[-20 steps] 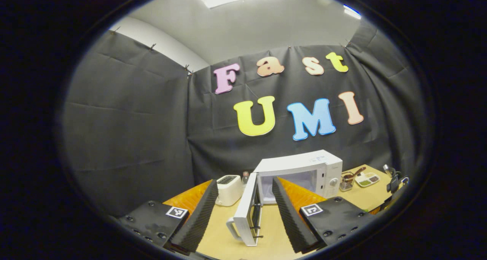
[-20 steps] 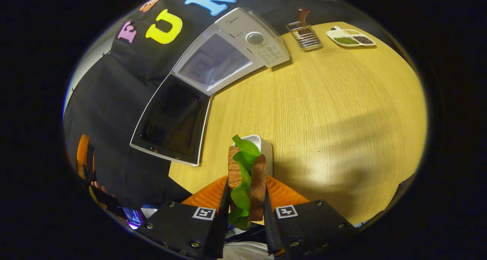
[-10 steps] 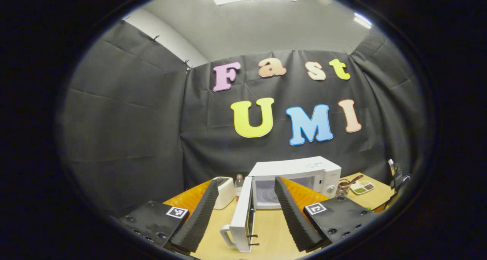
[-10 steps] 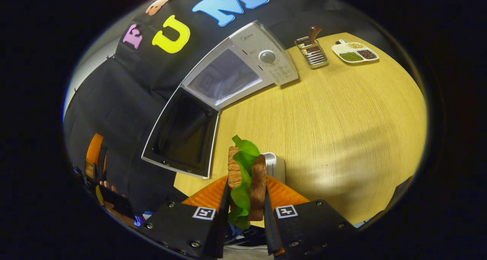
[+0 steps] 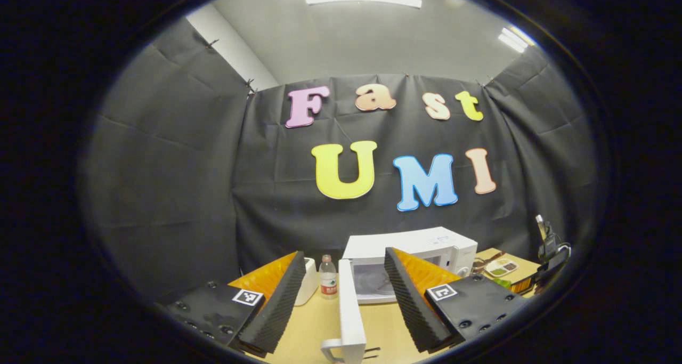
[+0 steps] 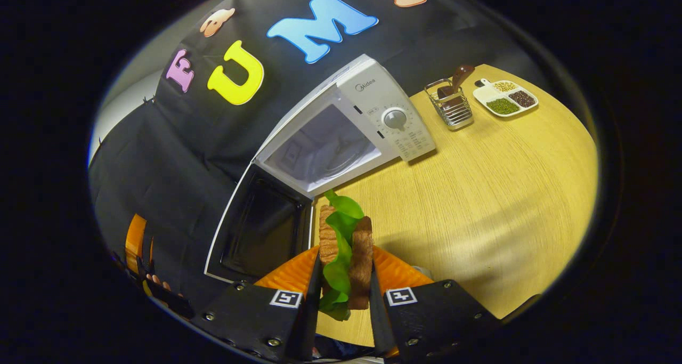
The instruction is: Open the microwave oven with the left hand, put the food in, and close the microwave oven.
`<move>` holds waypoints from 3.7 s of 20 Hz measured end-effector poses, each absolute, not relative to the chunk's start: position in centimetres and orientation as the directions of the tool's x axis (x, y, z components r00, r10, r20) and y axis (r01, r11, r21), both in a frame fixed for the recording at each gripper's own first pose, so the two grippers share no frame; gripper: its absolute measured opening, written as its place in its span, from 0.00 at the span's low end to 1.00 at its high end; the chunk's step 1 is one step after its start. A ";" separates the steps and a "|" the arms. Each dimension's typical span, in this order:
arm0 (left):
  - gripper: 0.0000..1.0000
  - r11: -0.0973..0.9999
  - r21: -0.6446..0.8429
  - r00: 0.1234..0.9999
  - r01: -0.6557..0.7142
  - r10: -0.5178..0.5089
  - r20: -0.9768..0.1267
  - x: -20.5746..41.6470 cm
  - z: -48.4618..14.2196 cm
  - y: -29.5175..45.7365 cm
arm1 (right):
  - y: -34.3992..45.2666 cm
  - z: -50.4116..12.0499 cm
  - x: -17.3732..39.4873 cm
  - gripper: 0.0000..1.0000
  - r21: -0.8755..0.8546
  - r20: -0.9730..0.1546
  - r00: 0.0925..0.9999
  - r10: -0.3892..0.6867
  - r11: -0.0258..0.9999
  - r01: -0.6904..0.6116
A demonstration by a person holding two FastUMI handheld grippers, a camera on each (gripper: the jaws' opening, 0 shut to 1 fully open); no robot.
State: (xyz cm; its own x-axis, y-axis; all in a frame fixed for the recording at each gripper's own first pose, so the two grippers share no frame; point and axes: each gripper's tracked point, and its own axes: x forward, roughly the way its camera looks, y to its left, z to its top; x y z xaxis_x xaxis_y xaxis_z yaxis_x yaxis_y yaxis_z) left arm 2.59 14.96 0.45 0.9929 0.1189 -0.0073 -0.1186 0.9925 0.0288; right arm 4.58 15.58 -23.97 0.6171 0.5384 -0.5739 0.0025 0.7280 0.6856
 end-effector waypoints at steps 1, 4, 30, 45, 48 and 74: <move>1.00 0.993 0.024 0.993 -0.116 0.116 -0.007 2.8 0.3 15.5 | 16.3 -24.0 5.1 0.43 0.686 -0.570 0.626 0.533 0.728 0.004; 0.96 0.995 -0.001 0.995 -0.101 0.101 -0.009 3.6 -0.2 17.2 | 18.2 -23.9 6.9 0.42 0.677 -0.555 0.659 0.508 0.736 0.003; 1.00 0.985 0.041 0.977 -0.170 0.174 -0.125 5.5 -4.8 31.2 | 28.5 -25.6 26.5 0.42 0.666 -0.332 0.923 0.195 0.741 0.083; 0.91 0.969 0.115 0.943 -0.217 0.239 -0.230 3.8 -7.6 33.4 | 28.4 -31.9 32.7 0.52 0.587 -0.419 0.907 0.044 0.775 0.234; 0.96 0.971 0.111 0.945 -0.214 0.234 -0.228 4.0 -7.6 33.3 | 27.7 -32.3 32.7 0.75 0.475 -0.440 0.898 0.001 0.848 0.232; 1.00 0.953 0.102 0.946 -0.285 0.297 -0.132 2.1 -11.1 30.0 | 14.4 -10.7 16.2 0.98 0.013 -0.164 0.986 -0.001 1.000 0.003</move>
